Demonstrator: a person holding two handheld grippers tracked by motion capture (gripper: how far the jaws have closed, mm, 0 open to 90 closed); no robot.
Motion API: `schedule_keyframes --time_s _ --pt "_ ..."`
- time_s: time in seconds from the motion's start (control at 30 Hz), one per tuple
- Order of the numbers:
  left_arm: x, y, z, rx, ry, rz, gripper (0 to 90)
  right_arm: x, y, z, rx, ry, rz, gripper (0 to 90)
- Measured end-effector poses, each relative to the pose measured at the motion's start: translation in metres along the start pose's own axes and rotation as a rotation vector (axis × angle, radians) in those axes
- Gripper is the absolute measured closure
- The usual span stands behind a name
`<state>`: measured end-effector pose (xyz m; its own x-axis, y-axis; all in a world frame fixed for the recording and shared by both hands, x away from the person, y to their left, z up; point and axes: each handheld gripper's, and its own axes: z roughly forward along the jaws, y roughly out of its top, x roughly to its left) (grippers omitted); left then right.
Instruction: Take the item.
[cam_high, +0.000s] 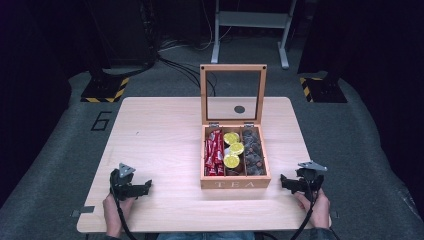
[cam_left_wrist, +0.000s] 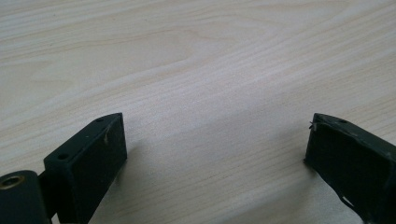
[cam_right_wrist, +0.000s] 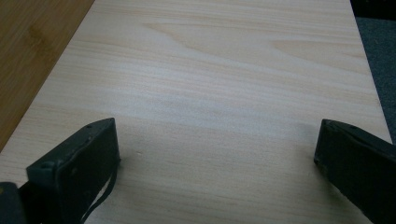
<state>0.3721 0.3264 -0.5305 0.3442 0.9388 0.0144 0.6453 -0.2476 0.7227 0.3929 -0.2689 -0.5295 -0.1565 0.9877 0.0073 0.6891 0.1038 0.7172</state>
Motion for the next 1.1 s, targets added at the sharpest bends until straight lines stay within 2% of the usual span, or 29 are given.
schedule_keyframes --time_s 0.13,0.17,0.27,0.47,0.73,0.77,0.83,0.9,1.0,1.07,1.1 --pt "0.000 0.000 0.000 0.004 -0.005 0.001 4.9 -0.001 -0.001 0.000 -0.003 0.013 -0.010 0.0" --pt "-0.001 0.000 0.001 -0.018 0.000 -0.020 4.9 -0.002 -0.001 -0.001 -0.001 0.016 -0.017 0.0" --pt "-0.001 0.000 0.001 -0.017 -0.001 -0.020 4.8 -0.002 0.000 0.000 0.003 0.021 -0.018 0.0" --pt "0.000 0.001 0.002 -0.009 0.003 -0.012 4.4 -0.004 0.002 0.001 0.000 0.039 -0.045 0.0" --pt "-0.002 0.002 0.002 0.002 -0.014 -0.001 3.0 -0.003 0.002 0.001 0.005 0.045 -0.043 0.4" --pt "-0.003 0.003 0.003 0.002 -0.025 0.002 3.0 -0.002 0.002 0.001 0.011 0.046 -0.032 0.4" --pt "-0.005 0.004 0.002 -0.012 -0.047 -0.006 2.5 -0.004 0.002 0.000 0.006 0.049 -0.058 1.3" --pt "-0.006 0.005 0.001 -0.010 -0.061 -0.004 1.9 -0.003 0.001 0.000 0.002 0.046 -0.048 1.3" --pt "-0.009 0.010 -0.002 -0.033 -0.082 0.001 0.8 -0.003 0.001 0.000 0.001 0.045 -0.053 1.3" --pt "-0.012 0.014 -0.004 -0.047 -0.115 -0.006 0.1 -0.003 0.001 0.000 -0.001 0.044 -0.052 1.3" --pt "-0.015 0.019 -0.007 -0.058 -0.150 -0.011 0.2 -0.003 0.001 0.000 -0.001 0.044 -0.052 1.3"
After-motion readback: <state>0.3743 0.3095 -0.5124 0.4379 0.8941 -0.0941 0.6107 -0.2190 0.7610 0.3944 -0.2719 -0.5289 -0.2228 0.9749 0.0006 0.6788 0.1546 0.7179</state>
